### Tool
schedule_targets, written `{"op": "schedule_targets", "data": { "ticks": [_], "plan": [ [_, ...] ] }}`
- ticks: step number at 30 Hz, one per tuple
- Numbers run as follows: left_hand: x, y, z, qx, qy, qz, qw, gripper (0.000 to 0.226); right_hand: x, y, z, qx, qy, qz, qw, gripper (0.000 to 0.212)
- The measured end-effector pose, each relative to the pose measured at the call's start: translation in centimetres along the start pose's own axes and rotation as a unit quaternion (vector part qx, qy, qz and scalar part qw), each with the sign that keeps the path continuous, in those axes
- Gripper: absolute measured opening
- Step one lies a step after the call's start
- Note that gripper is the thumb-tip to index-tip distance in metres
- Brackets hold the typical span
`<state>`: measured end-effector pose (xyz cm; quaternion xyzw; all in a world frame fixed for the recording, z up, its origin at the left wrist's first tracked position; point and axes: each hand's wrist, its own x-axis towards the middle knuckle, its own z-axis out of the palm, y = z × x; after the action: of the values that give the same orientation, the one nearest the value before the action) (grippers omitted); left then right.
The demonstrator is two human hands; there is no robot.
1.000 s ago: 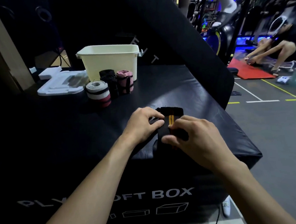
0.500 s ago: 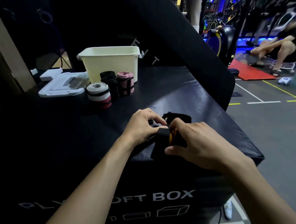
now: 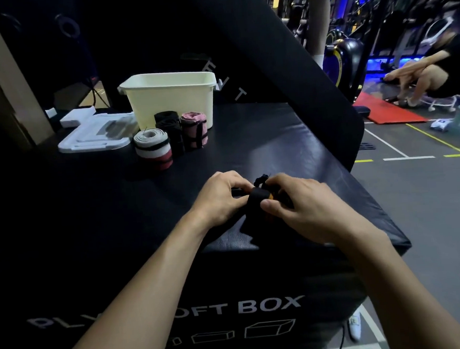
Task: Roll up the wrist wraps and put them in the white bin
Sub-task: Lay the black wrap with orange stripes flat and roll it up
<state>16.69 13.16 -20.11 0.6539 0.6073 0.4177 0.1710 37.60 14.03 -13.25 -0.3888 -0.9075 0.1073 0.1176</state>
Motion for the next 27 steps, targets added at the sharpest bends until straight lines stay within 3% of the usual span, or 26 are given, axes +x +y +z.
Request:
{"op": "schedule_targets", "data": {
  "ticks": [5,12,15,18,21,27],
  "plan": [
    [0.0,-0.2,-0.1,0.017,-0.003,0.012,1.000,0.027,0.9,0.4,0.4,0.029,0.003,0.048,0.998,0.023],
    [-0.1,-0.2,0.0,0.039,-0.002,0.028,0.999,0.025,2.6,1.1,1.8,0.028,0.056,0.122,0.991,0.033],
    [-0.1,-0.2,-0.1,0.039,-0.002,0.013,0.999,0.025,3.0,1.0,1.8,0.039,0.086,0.122,0.988,0.025],
    [-0.3,0.1,-0.1,0.019,0.015,0.001,1.000,0.009,3.1,0.6,1.9,0.071,0.123,0.111,0.984,0.014],
    [-0.5,0.6,-0.2,-0.026,0.036,-0.016,0.999,0.008,3.1,0.2,2.0,0.017,0.167,0.087,0.982,0.006],
    [-0.9,1.1,-0.6,-0.056,0.033,-0.034,0.997,0.022,2.4,0.1,2.3,-0.062,0.188,0.057,0.979,0.025]
  ]
}}
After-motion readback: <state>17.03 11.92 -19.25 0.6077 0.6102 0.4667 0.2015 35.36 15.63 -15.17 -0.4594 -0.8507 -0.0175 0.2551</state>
